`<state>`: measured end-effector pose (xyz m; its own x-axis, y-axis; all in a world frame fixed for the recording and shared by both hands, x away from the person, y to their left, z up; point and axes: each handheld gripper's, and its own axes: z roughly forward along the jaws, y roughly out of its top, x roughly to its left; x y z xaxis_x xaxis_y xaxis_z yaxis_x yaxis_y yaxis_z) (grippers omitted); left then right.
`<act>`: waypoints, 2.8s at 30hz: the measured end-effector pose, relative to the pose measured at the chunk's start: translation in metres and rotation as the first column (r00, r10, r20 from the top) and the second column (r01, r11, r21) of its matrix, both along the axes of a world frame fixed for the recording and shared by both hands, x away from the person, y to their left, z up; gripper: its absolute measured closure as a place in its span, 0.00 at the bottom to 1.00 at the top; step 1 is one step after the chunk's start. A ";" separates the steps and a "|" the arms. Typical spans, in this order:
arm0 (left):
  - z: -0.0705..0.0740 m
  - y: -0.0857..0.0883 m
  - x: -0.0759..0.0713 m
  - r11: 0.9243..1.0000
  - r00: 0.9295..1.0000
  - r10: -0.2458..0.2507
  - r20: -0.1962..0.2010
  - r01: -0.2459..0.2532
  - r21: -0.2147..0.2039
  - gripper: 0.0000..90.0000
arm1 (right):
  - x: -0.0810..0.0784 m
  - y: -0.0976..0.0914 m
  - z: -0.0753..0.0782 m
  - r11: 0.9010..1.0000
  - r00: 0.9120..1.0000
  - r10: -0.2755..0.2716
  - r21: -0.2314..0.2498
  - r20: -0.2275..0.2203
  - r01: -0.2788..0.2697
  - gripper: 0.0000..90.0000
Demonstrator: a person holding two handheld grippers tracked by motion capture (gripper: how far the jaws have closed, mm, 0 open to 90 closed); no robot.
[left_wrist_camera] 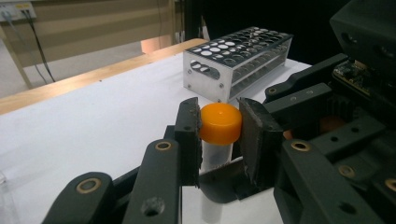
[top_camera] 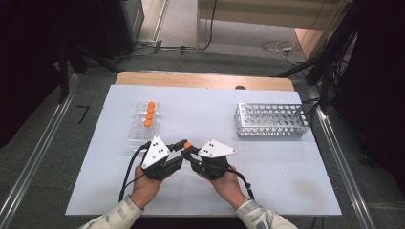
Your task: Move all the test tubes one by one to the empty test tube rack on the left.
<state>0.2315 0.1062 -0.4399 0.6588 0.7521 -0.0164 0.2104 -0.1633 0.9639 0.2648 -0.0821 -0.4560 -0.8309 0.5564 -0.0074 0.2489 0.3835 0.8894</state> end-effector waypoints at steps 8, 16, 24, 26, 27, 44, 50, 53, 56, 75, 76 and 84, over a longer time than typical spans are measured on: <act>0.006 0.015 0.002 0.998 0.999 0.027 -0.016 -0.028 -0.049 0.77 | 0.006 -0.012 0.002 1.000 0.999 -0.030 0.008 -0.037 0.031 0.38; 0.014 0.028 0.003 0.993 0.998 0.057 -0.026 -0.059 -0.103 0.78 | 0.013 -0.034 0.002 0.997 0.995 -0.081 0.012 -0.053 0.081 0.34; 0.025 0.047 0.005 0.985 0.995 0.095 -0.025 -0.097 -0.144 0.78 | 0.013 -0.049 0.002 0.994 0.992 -0.107 0.005 -0.060 0.108 0.32; 0.027 0.052 0.005 0.982 0.994 0.106 -0.024 -0.109 -0.156 0.78 | 0.013 -0.052 0.001 0.993 0.992 -0.115 0.004 -0.061 0.115 0.32; 0.028 0.054 0.006 0.981 0.993 0.115 -0.024 -0.117 -0.157 0.78 | 0.013 -0.054 0.002 0.993 0.991 -0.119 0.005 -0.063 0.120 0.32; 0.037 0.091 0.014 0.954 0.968 0.252 0.002 -0.248 -0.168 0.78 | 0.014 -0.065 0.002 0.989 0.988 -0.146 0.011 -0.060 0.146 0.33; 0.036 0.099 0.016 0.947 0.958 0.286 -0.002 -0.283 -0.149 0.78 | 0.014 -0.066 0.002 0.989 0.987 -0.148 0.012 -0.059 0.149 0.33; 0.035 0.101 0.017 0.945 0.954 0.298 -0.003 -0.296 -0.141 0.78 | 0.014 -0.066 0.002 0.989 0.987 -0.150 0.011 -0.060 0.151 0.33; 0.035 0.102 0.017 0.943 0.950 0.312 0.004 -0.309 -0.122 0.78 | 0.014 -0.066 0.002 0.989 0.987 -0.150 0.013 -0.059 0.151 0.33; 0.007 0.089 0.031 0.937 0.937 0.349 -0.020 -0.349 0.004 0.77 | 0.014 -0.065 0.001 0.989 0.988 -0.145 0.006 -0.060 0.145 0.33; 0.006 0.089 0.031 0.937 0.937 0.349 -0.021 -0.349 0.009 0.77 | 0.014 -0.065 0.001 0.989 0.988 -0.145 0.006 -0.059 0.146 0.33; 0.004 0.089 0.029 0.934 0.933 0.358 -0.026 -0.358 0.010 0.76 | 0.014 -0.065 0.001 0.989 0.987 -0.148 0.006 -0.061 0.148 0.33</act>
